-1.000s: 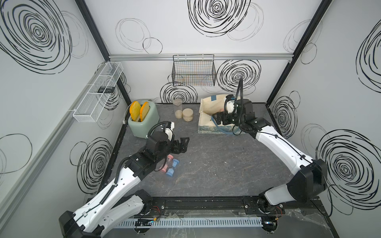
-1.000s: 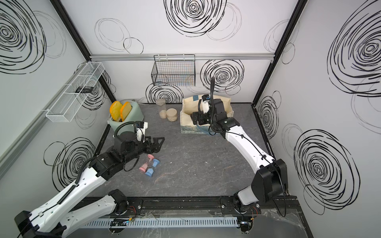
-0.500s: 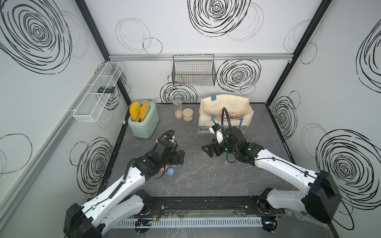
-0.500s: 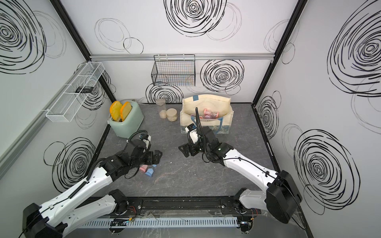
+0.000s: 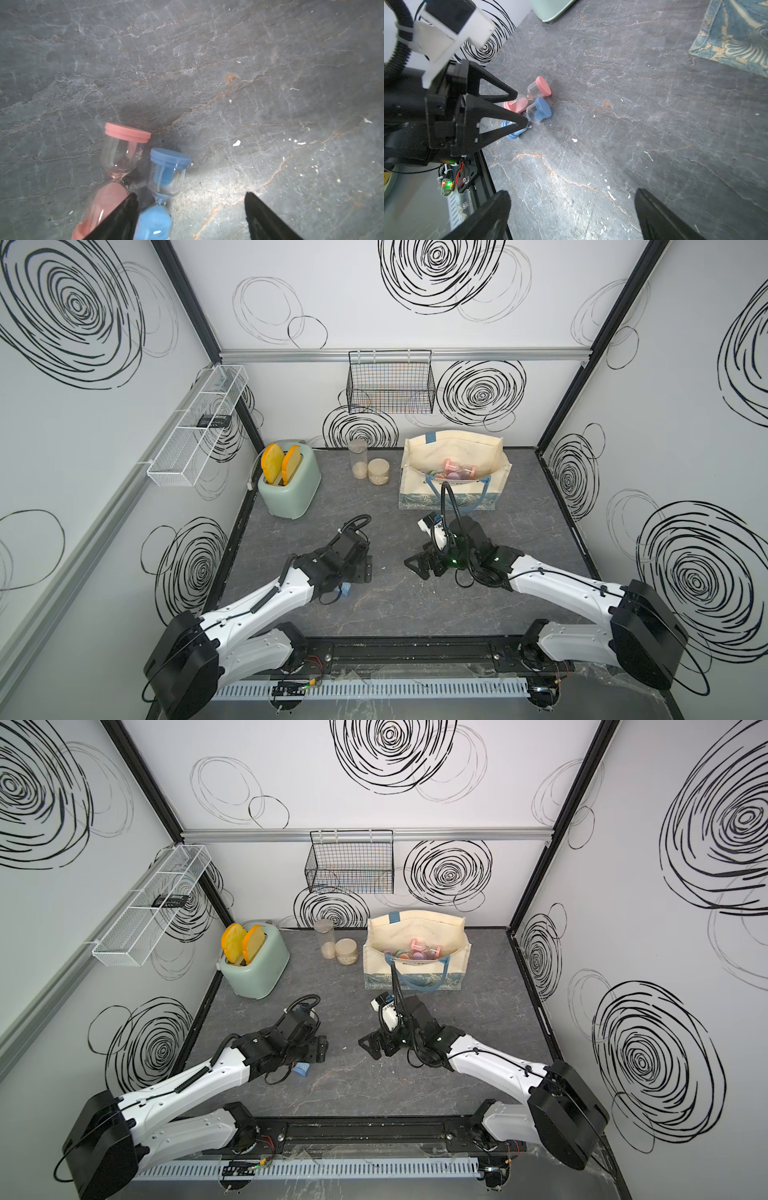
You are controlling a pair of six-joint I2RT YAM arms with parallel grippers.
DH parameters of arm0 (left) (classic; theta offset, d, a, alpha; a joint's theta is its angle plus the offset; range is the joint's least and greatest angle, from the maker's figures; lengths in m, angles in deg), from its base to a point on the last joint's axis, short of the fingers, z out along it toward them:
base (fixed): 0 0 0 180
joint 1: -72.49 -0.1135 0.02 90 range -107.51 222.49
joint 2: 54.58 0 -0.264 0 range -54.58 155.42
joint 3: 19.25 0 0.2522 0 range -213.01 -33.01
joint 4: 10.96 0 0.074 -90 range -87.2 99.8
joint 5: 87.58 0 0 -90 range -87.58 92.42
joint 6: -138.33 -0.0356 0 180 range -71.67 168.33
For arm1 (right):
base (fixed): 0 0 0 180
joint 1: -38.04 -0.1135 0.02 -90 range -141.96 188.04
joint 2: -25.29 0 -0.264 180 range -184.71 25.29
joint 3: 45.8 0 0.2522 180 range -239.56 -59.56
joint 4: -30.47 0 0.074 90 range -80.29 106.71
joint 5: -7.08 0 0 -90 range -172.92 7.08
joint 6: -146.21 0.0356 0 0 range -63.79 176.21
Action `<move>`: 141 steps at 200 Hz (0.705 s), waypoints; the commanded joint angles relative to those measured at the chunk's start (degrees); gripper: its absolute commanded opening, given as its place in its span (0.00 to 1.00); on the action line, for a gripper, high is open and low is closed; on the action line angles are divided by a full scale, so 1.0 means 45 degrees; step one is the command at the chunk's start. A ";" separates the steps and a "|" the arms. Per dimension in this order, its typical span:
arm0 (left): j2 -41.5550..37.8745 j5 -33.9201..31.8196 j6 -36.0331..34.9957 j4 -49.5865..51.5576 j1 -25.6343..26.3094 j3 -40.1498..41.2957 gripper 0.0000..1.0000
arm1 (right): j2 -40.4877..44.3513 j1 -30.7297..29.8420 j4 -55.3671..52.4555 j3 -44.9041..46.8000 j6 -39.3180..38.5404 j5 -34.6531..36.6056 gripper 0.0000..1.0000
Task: Put the hourglass into the canvas bag
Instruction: Pick up the hourglass from the center of the board.
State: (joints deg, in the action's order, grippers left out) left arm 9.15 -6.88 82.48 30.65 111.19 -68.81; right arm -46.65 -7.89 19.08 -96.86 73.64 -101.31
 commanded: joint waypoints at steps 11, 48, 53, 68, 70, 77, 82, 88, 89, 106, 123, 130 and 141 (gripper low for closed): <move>0.0799 -0.0391 0.0158 -0.1010 -0.0196 0.0161 0.79 | -0.0171 -0.0147 0.0838 0.0372 0.0199 -0.0195 0.97; 0.1494 -0.0225 -0.0001 -0.1617 -0.0327 0.0335 0.76 | -0.0394 -0.0164 0.0869 0.0408 0.0219 -0.0186 0.97; 0.1572 -0.0189 -0.0021 -0.1669 -0.0348 0.0352 0.76 | -0.0408 -0.0164 0.0878 0.0417 0.0230 -0.0155 0.97; 0.1789 -0.0189 -0.0057 -0.1889 -0.0357 0.0442 0.74 | -0.0475 -0.0164 0.0904 0.0437 0.0267 -0.0151 0.97; 0.1819 -0.0182 -0.0067 -0.1917 -0.0372 0.0460 0.74 | -0.0492 -0.0174 0.0900 0.0437 0.0267 -0.0151 0.97; 0.1940 -0.0214 -0.0107 -0.1952 -0.0395 0.0491 0.73 | -0.0502 -0.0171 0.0909 0.0437 0.0277 -0.0151 0.97; 0.2046 -0.0298 -0.0092 -0.1936 -0.0415 0.0482 0.73 | -0.0526 -0.0169 0.0917 0.0437 0.0267 -0.0151 0.97; 0.2139 -0.0390 -0.0079 -0.1959 -0.0416 0.0473 0.72 | -0.0551 -0.0164 0.0935 0.0456 0.0267 -0.0151 0.97; 0.2172 -0.0402 -0.0075 -0.1965 -0.0416 0.0473 0.72 | -0.0553 -0.0164 0.0937 0.0456 0.0267 -0.0151 0.97; 0.2356 -0.0429 0.0022 -0.2080 -0.0435 0.0485 0.69 | -0.0634 -0.0164 0.0956 0.0447 0.0272 -0.0141 0.97; 0.2484 -0.0394 0.0067 -0.2313 -0.0435 0.0621 0.69 | -0.0750 -0.0164 0.0967 0.0435 0.0268 -0.0151 0.97; 0.2575 -0.0419 0.0077 -0.2380 -0.0435 0.0666 0.68 | -0.0780 -0.0166 0.0995 0.0454 0.0272 -0.0132 0.97; 0.2741 -0.0453 0.0139 -0.2415 -0.0435 0.0702 0.68 | -0.0819 -0.0164 0.1065 0.0476 0.0269 -0.0099 0.97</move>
State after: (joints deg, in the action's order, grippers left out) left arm 20.08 -7.95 82.00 22.00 109.48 -66.77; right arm -49.60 -8.32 21.99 -95.37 74.45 -101.64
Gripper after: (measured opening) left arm 0.685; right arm 0.975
